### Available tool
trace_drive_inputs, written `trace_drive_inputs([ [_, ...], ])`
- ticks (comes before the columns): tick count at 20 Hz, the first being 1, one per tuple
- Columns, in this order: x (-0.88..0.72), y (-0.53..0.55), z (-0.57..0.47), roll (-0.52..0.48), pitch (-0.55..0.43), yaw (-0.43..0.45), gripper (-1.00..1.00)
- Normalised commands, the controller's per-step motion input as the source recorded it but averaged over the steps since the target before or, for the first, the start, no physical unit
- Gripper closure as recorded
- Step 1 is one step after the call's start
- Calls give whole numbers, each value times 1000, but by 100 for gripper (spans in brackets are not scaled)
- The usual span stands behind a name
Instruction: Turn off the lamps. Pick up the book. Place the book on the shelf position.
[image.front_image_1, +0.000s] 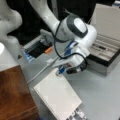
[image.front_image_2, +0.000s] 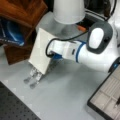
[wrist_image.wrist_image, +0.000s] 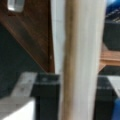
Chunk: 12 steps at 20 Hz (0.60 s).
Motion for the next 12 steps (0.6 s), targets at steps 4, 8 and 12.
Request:
trace_drive_inputs([
  [4, 402, 61, 303, -202, 91, -222, 100],
  [8, 362, 125, 342, -217, 101, -238, 100],
  [12, 339, 192, 371, -220, 120, -241, 100],
])
